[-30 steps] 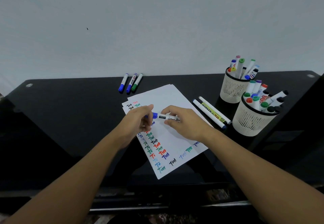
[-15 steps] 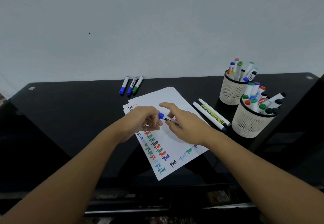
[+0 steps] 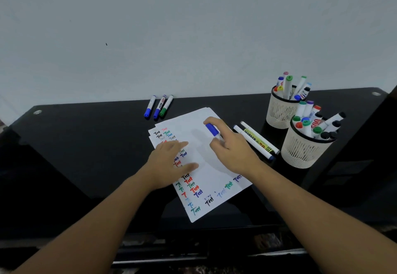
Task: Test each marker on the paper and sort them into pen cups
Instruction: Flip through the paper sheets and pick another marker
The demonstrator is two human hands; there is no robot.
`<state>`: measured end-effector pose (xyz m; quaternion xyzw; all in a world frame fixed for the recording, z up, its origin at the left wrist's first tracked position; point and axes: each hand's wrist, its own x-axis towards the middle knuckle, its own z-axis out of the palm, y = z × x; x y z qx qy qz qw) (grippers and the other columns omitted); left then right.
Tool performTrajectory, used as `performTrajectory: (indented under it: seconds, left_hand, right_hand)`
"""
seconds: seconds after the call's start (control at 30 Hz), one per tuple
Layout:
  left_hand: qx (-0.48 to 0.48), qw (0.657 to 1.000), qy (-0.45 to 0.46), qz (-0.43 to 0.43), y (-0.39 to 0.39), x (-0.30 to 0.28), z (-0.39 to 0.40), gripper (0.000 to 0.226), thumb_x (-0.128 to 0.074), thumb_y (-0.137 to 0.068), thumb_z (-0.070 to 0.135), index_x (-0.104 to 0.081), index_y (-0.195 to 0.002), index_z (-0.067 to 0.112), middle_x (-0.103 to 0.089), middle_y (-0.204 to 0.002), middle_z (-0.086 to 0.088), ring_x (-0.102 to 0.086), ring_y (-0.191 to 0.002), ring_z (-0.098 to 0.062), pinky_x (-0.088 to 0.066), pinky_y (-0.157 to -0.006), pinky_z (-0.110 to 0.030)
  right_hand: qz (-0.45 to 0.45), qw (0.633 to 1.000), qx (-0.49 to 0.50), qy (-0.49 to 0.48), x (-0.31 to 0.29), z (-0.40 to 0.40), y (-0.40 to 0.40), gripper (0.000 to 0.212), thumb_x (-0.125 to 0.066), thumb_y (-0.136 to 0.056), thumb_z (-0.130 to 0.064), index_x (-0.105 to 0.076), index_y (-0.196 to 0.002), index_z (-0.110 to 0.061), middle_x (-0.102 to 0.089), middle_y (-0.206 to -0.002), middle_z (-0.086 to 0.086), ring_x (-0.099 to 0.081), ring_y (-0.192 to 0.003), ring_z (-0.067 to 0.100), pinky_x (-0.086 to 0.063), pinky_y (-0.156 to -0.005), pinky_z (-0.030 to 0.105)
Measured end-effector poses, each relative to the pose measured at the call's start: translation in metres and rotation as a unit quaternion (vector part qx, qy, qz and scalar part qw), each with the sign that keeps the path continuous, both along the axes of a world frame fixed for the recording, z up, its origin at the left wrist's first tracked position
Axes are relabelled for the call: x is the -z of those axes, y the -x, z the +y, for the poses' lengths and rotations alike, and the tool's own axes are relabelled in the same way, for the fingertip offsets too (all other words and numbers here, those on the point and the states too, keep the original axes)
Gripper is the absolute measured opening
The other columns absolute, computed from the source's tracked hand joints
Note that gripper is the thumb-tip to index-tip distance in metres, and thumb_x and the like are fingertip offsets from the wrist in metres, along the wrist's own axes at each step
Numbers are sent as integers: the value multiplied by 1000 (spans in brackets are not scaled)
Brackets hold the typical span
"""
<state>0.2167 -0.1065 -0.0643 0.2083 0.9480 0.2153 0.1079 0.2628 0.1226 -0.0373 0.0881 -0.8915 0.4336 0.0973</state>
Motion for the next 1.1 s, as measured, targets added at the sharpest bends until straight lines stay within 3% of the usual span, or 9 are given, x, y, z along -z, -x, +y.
performTrajectory:
  seconds: [0.2, 0.3, 0.37, 0.47, 0.6, 0.67, 0.77, 0.83, 1.1]
  left_hand:
    - [8, 997, 43, 60, -6, 19, -3, 88, -39, -84, 86, -20, -158, 43, -15, -167, 10, -8, -154, -15, -10, -126, -44]
    - [2, 996, 45, 79, -8, 23, -4, 92, -32, -80, 91, -17, -158, 45, -12, -168, 10, -2, -156, -15, -4, -125, -42]
    - [-7, 995, 46, 86, -6, 26, -6, 94, -27, -78, 94, -17, -158, 46, -10, -169, 10, 2, -156, -15, -2, -126, -43]
    - [-15, 996, 46, 78, -3, 27, -5, 96, -24, -75, 97, -21, -157, 47, -9, -169, 10, 2, -156, -15, -3, -126, -44]
    - [-18, 996, 44, 75, -3, 31, -4, 101, -21, -72, 100, -25, -157, 45, -12, -169, 11, -2, -156, -14, -5, -127, -43]
    - [-21, 996, 40, 80, -3, 32, -5, 102, -20, -71, 101, -28, -156, 45, -13, -168, 11, -3, -156, -13, -6, -127, -43]
    - [-21, 995, 39, 88, -1, 33, -6, 101, -20, -72, 100, -29, -156, 45, -14, -168, 11, -5, -156, -13, -7, -127, -43]
    - [-20, 995, 40, 91, 1, 33, -5, 99, -21, -73, 100, -29, -156, 45, -14, -168, 12, -6, -156, -13, -8, -127, -43]
    - [-24, 995, 39, 86, 1, 33, -4, 99, -22, -72, 100, -30, -155, 46, -14, -168, 13, -6, -155, -12, -7, -127, -42]
  right_hand:
    - [-11, 997, 19, 77, -5, 6, -2, 56, -40, -105, -14, -37, -140, -57, -58, -77, 8, -52, -57, 8, -46, -53, 25]
    - [-40, 992, 19, 117, -17, 8, 3, 48, -36, -108, -14, -54, -137, -48, -63, -100, 4, -72, -80, 12, -62, -80, 38]
    - [-53, 989, 33, 137, -26, 12, 7, 41, -39, -105, -13, -70, -121, -35, -66, -107, -3, -72, -94, 12, -57, -95, 47]
    - [-68, 988, 30, 132, -44, 24, 13, 44, -46, -100, -9, -59, -131, -37, -66, -119, -6, -67, -112, 12, -53, -103, 42]
    - [-17, 997, 71, 33, -74, 48, 17, 24, -58, -99, -17, -48, -115, -30, -69, -98, 4, -71, -90, 25, -59, -84, 49]
    - [-8, 995, 100, 13, -92, 60, 16, 10, -50, -106, -37, -50, -111, -28, -69, -92, 4, -71, -81, 23, -60, -75, 37]
    - [4, 983, 179, -29, -113, 87, 19, 40, -37, -106, -61, -59, -114, -28, -62, -90, -9, -62, -88, 15, -50, -84, 32]
    - [29, 970, 232, -61, -120, 109, 24, 42, -43, -106, -54, -61, -105, -16, -61, -84, -5, -59, -79, 16, -49, -79, 39]
    - [18, 950, 296, -98, -118, 168, 25, 36, -58, -104, -39, -46, -129, -17, -65, -89, 3, -65, -75, 21, -56, -72, 42]
